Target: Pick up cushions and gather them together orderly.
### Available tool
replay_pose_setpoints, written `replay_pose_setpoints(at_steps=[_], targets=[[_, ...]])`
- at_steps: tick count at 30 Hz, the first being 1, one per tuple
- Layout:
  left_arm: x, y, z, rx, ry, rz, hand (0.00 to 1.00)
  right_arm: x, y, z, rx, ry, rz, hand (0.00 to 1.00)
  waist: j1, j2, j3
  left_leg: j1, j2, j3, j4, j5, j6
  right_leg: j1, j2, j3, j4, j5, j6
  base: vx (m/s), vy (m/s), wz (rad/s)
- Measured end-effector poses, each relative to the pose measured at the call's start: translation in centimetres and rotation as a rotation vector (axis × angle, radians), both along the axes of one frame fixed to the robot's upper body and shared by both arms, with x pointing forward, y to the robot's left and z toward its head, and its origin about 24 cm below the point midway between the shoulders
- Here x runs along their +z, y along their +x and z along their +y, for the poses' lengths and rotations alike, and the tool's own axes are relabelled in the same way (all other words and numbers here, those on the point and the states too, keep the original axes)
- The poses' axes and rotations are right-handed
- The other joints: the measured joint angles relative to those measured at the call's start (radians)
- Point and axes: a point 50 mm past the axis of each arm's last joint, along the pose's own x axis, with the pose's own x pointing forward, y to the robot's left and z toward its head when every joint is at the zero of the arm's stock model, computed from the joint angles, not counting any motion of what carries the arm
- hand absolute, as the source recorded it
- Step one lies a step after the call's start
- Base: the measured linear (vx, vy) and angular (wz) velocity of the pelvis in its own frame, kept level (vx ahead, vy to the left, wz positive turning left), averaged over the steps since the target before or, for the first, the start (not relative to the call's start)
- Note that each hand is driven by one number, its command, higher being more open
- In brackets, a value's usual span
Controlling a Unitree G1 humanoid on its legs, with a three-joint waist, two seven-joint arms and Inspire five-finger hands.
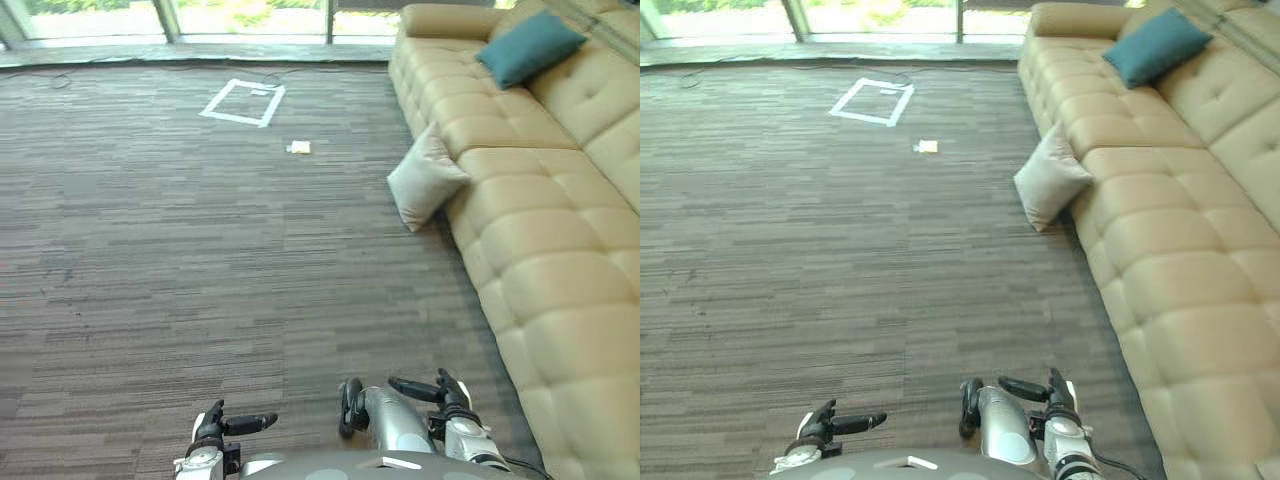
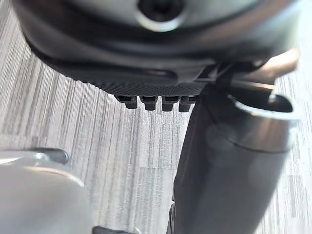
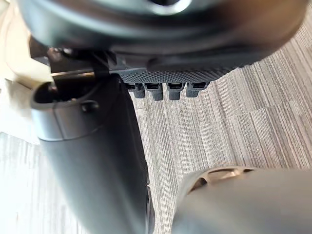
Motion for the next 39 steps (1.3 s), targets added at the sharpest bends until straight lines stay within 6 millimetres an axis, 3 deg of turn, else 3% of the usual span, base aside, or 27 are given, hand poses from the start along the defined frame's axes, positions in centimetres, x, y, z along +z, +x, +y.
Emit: replay_pose_setpoints(at_steps=[1, 2, 4, 5, 7, 9, 13, 14, 15, 16, 17, 18, 19, 20, 21, 23, 25, 26, 28, 29, 30, 31, 32, 34, 35, 37, 39], targets=[[0.0, -0.1, -0.1, 0.022, -0.007, -0.005, 1.00, 0.0, 0.0, 0.1, 0.005, 0.001, 0.000, 1.00, 0.001, 0.011, 0.007, -0.039, 0.030, 0.006, 0.136, 0.010, -0.018, 0.058, 0.026, 0.001, -0.027, -0.009, -0.007, 0.68, -0.223, -0.21], [0.1, -0.2, 0.1, 0.035, -0.003, -0.016, 1.00, -0.3, -0.3, 1.0, 0.019, 0.019, 0.014, 1.00, 0.014, 0.002, 0.014, -0.097, 0.067, 0.044, 0.290, 0.005, -0.011, 0.163, 0.047, 0.013, -0.074, -0.021, -0.017, 0.65, -0.187, -0.22], [0.5, 0.2, 0.6, 0.036, 0.015, -0.050, 1.00, -0.4, -0.3, 1.9, 0.054, 0.033, 0.020, 1.00, 0.025, -0.032, 0.017, -0.195, 0.072, 0.107, 0.310, -0.006, 0.008, 0.269, 0.055, 0.053, -0.171, -0.033, -0.013, 0.53, -0.124, -0.42], [0.6, 0.4, 0.6, 0.043, 0.015, -0.065, 1.00, -0.4, -0.1, 2.2, 0.055, 0.039, 0.014, 1.00, 0.041, -0.031, 0.015, -0.259, 0.064, 0.154, 0.214, -0.039, 0.031, 0.323, 0.056, 0.087, -0.228, -0.028, -0.005, 0.56, -0.079, -0.61], [0.6, 0.6, 0.6, 0.049, 0.011, -0.074, 1.00, -0.4, 0.0, 2.3, 0.055, 0.044, 0.017, 1.00, 0.049, -0.036, 0.021, -0.303, 0.043, 0.177, 0.086, -0.059, 0.043, 0.373, 0.052, 0.106, -0.268, -0.026, -0.001, 0.46, -0.006, -0.51], [0.8, 0.9, 0.5, 0.046, 0.011, -0.092, 1.00, -0.5, -0.4, 2.5, 0.051, 0.048, 0.029, 1.00, 0.059, -0.040, 0.026, -0.340, -0.008, 0.203, -0.198, -0.040, 0.050, 0.451, 0.032, 0.130, -0.310, -0.038, 0.029, 0.46, 0.081, -0.49], [0.8, 1.0, 0.2, 0.039, 0.009, -0.101, 1.00, -0.9, -1.7, 1.7, 0.040, 0.022, 0.064, 1.00, 0.071, -0.019, 0.019, -0.397, -0.066, 0.173, -0.561, 0.109, 0.061, 0.548, 0.014, 0.188, -0.367, -0.099, 0.111, 0.53, 0.194, -0.48], [0.7, 0.9, 0.1, 0.042, 0.006, -0.098, 1.00, -1.0, -2.2, 1.6, 0.032, 0.024, 0.079, 1.00, 0.075, -0.018, 0.017, -0.399, -0.068, 0.169, -0.548, 0.152, 0.089, 0.565, 0.007, 0.203, -0.363, -0.116, 0.123, 0.73, 0.325, -0.62], [0.7, 0.7, 0.5, 0.043, 0.013, -0.090, 1.00, -1.3, -2.6, 2.0, 0.019, 0.035, 0.098, 1.00, 0.079, -0.039, -0.003, -0.400, -0.096, 0.174, -0.494, 0.199, 0.110, 0.565, -0.032, 0.229, -0.305, -0.131, 0.135, 0.50, 0.239, -0.50], [0.7, 0.6, 0.6, 0.041, 0.018, -0.085, 1.00, -1.3, -2.7, 2.0, 0.019, 0.036, 0.098, 1.00, 0.073, -0.050, -0.016, -0.395, -0.107, 0.181, -0.486, 0.200, 0.121, 0.531, -0.056, 0.232, -0.226, -0.131, 0.136, 0.73, 0.370, -0.52], [0.8, 0.5, 1.3, 0.023, 0.036, -0.073, 1.00, -1.4, -3.0, 2.4, 0.003, 0.054, 0.099, 1.00, 0.073, -0.082, -0.037, -0.358, -0.138, 0.206, -0.480, 0.191, 0.160, 0.416, -0.117, 0.230, 0.049, -0.111, 0.169, 0.59, 0.316, -0.24], [0.8, 0.5, 1.4, 0.015, 0.040, -0.066, 1.00, -1.4, -3.0, 2.6, 0.000, 0.058, 0.099, 1.00, 0.072, -0.090, -0.038, -0.348, -0.148, 0.210, -0.478, 0.180, 0.168, 0.392, -0.132, 0.230, 0.111, -0.093, 0.187, 0.81, 0.415, -0.12], [0.8, 0.5, 1.8, -0.017, 0.057, -0.041, 1.00, -1.4, -2.8, 3.0, -0.002, 0.071, 0.092, 1.00, 0.062, -0.111, -0.036, -0.289, -0.185, 0.216, -0.476, 0.128, 0.181, 0.303, -0.198, 0.228, 0.356, -0.005, 0.219, 0.57, 0.272, 0.05], [0.7, 0.5, 1.7, -0.027, 0.058, -0.029, 1.00, -1.3, -2.6, 3.1, 0.001, 0.072, 0.087, 1.00, 0.062, -0.111, -0.035, -0.257, -0.192, 0.216, -0.476, 0.110, 0.185, 0.273, -0.217, 0.217, 0.432, -0.007, 0.217, 0.68, 0.296, 0.03], [0.5, 0.4, 1.3, -0.045, 0.054, -0.013, 1.00, -1.2, -2.4, 2.6, 0.017, 0.056, 0.072, 1.00, 0.061, -0.087, -0.025, -0.164, -0.195, 0.214, -0.498, 0.071, 0.190, 0.221, -0.240, 0.173, 0.533, -0.024, 0.194, 0.42, 0.164, -0.03], [0.3, 0.2, 0.9, -0.054, 0.047, -0.001, 1.00, -1.0, -2.1, 2.1, 0.020, 0.042, 0.058, 1.00, 0.055, -0.069, -0.024, -0.048, -0.192, 0.211, -0.571, 0.048, 0.195, 0.150, -0.243, 0.097, 0.527, -0.071, 0.162, 0.48, 0.141, -0.04], [0.2, 0.1, 0.6, -0.079, 0.045, 0.011, 1.00, -0.8, -1.4, 1.9, 0.027, 0.032, 0.040, 1.00, 0.043, -0.054, -0.022, 0.026, -0.175, 0.214, -0.625, 0.040, 0.182, 0.074, -0.217, 0.017, 0.408, -0.108, 0.152, 0.43, 0.071, -0.09], [0.1, 0.0, 0.5, -0.092, 0.040, 0.019, 1.00, -0.6, -0.9, 1.8, 0.031, 0.027, 0.022, 1.00, 0.036, -0.049, -0.022, 0.072, -0.161, 0.229, -0.668, 0.029, 0.164, 0.010, -0.182, -0.061, 0.209, -0.103, 0.154, 0.41, 0.010, -0.17], [0.0, -0.3, 0.7, -0.095, 0.039, 0.035, 1.00, -0.4, -0.3, 1.8, 0.031, 0.029, 0.006, 1.00, 0.015, -0.056, -0.017, 0.133, -0.161, 0.239, -0.704, 0.005, 0.126, -0.047, -0.119, -0.083, -0.039, -0.030, 0.149, 0.46, -0.031, -0.09], [0.0, -0.3, 0.8, -0.095, 0.039, 0.039, 1.00, -0.4, -0.2, 1.8, 0.031, 0.029, 0.004, 1.00, 0.012, -0.057, -0.017, 0.146, -0.161, 0.239, -0.709, -0.001, 0.116, -0.051, -0.108, -0.081, -0.075, -0.008, 0.144, 0.55, -0.099, 0.04], [0.0, -0.4, 0.8, -0.097, 0.040, 0.044, 1.00, -0.4, -0.2, 1.8, 0.030, 0.029, 0.003, 1.00, 0.009, -0.060, -0.016, 0.173, -0.162, 0.238, -0.713, -0.019, 0.095, -0.051, -0.087, -0.075, -0.131, 0.063, 0.106, 0.70, -0.179, 0.17], [-0.1, -0.5, 0.6, -0.098, 0.035, 0.049, 1.00, -0.4, -0.4, 1.4, 0.012, 0.028, 0.006, 1.00, 0.005, -0.066, -0.017, 0.216, -0.156, 0.223, -0.711, -0.047, 0.065, -0.032, -0.074, -0.058, -0.118, 0.172, -0.001, 0.70, -0.179, 0.15], [-0.1, -0.3, 0.0, -0.095, 0.022, 0.041, 1.00, -0.4, -0.4, 1.1, 0.003, 0.024, 0.003, 1.00, 0.011, -0.042, -0.018, 0.228, -0.132, 0.225, -0.702, -0.053, 0.053, -0.032, -0.065, -0.071, -0.088, 0.146, 0.003, 0.61, -0.199, 0.26], [0.0, 0.5, -0.6, -0.080, -0.002, 0.004, 1.00, -0.2, -0.4, 0.9, -0.016, 0.025, -0.008, 1.00, 0.008, -0.021, -0.015, 0.187, -0.083, 0.223, -0.560, -0.057, 0.035, -0.001, -0.047, -0.099, -0.066, 0.056, -0.004, 0.54, -0.223, 0.22], [0.0, 0.6, -0.5, -0.069, -0.007, -0.002, 1.00, -0.2, -0.4, 0.9, -0.016, 0.024, -0.008, 1.00, 0.007, -0.022, -0.016, 0.163, -0.069, 0.220, -0.491, -0.057, 0.033, 0.011, -0.042, -0.099, -0.067, 0.041, -0.003, 0.55, -0.271, 0.15], [0.3, 1.1, -0.8, 0.000, -0.026, -0.049, 1.00, -0.3, -0.7, 1.2, 0.002, 0.026, 0.001, 1.00, 0.011, -0.005, -0.010, -0.022, 0.043, 0.151, 0.004, -0.016, 0.000, 0.117, 0.019, -0.100, -0.119, -0.007, -0.008, 0.49, -0.246, -0.05], [0.5, 1.5, -0.6, 0.017, -0.024, -0.072, 1.00, -0.3, -0.9, 1.4, 0.005, 0.029, 0.007, 1.00, 0.016, -0.007, -0.009, -0.087, 0.075, 0.148, 0.149, -0.024, 0.001, 0.169, 0.036, -0.082, -0.133, -0.028, -0.011, 0.37, -0.122, -0.29]])
